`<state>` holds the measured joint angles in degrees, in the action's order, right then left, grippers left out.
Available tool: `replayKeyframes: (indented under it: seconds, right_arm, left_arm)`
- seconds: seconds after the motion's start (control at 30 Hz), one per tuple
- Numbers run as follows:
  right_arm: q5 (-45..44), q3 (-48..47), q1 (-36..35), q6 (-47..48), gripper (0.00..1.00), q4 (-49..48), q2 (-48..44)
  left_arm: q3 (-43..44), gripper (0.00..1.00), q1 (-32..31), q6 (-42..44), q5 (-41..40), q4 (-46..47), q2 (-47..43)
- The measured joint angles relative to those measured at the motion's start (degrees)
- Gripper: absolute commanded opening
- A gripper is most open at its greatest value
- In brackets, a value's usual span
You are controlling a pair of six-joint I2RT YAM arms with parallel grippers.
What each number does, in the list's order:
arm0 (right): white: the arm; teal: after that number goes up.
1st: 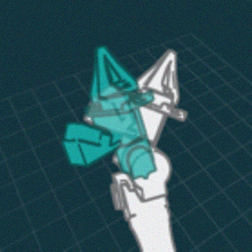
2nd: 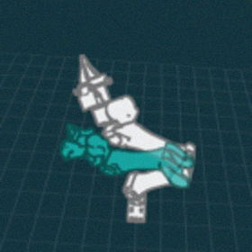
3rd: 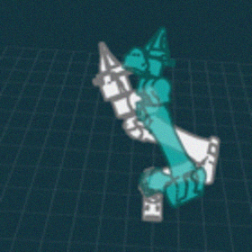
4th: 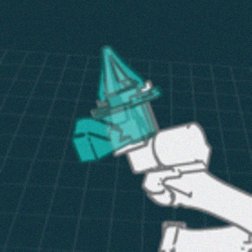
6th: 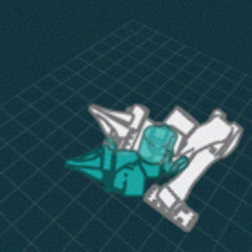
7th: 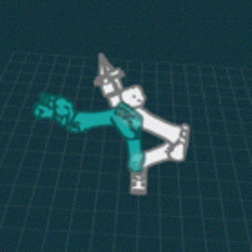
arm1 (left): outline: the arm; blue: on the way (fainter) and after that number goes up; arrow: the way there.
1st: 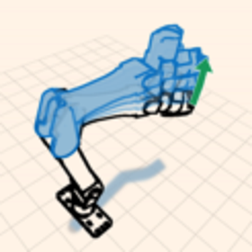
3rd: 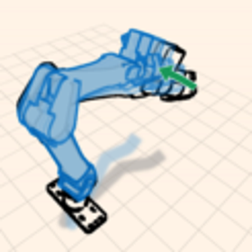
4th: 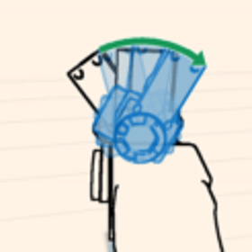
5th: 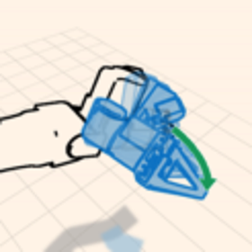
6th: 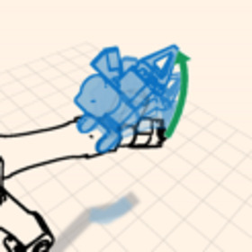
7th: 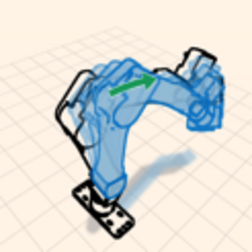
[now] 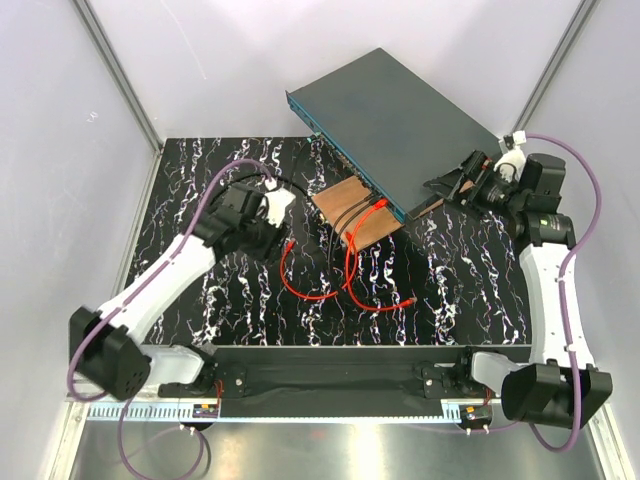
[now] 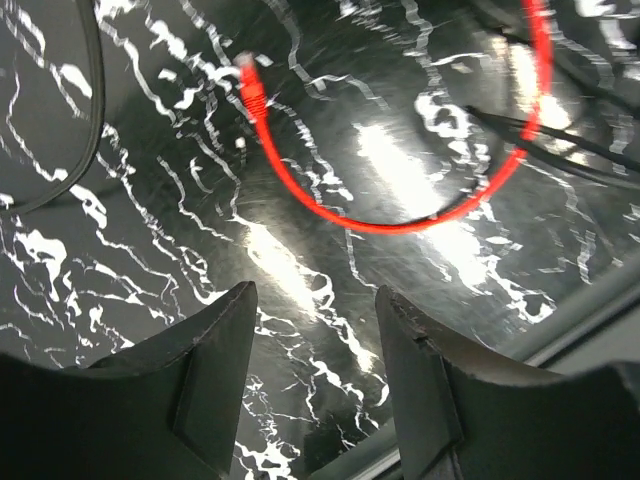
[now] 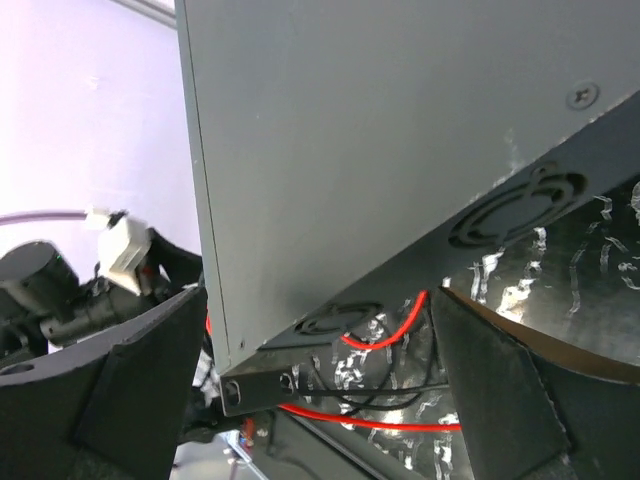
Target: Insert the plug into the switch port
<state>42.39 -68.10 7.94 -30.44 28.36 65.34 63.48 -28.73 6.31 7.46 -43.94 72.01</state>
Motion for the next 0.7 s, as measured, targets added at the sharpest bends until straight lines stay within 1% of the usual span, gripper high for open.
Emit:
replayKeyframes:
  seconds: [0.13, 0.3, 0.4, 0.57, 0.7]
  right_arm:
    - [-1.57, -1.46, 0.00, 2.16, 1.00, 2.60, -1.79]
    - [-2.86, -3.93, 0.07, 4.31, 1.00, 4.87, -3.45]
    - [-2.93, -4.96, 0.07, 5.29, 1.00, 5.81, -3.74]
    - [-2.91, -5.84, 0.07, 6.62, 1.00, 7.48, -4.09]
    - [-2.91, -5.86, 0.07, 7.34, 1.00, 8.02, -4.83]
  left_arm:
    - [0.13, 0.55, 0.07, -2.54, -2.78, 2.19, 6.51]
    - [1.99, 0.50, 0.04, -6.54, -5.79, 4.98, 20.02]
    - [4.07, 0.49, 0.04, -8.11, -8.20, 5.66, 25.77]
    - [8.59, 0.47, 0.07, -8.85, -9.68, 7.21, 31.28]
    - [11.85, 0.42, 0.07, -9.31, -9.68, 7.65, 35.15]
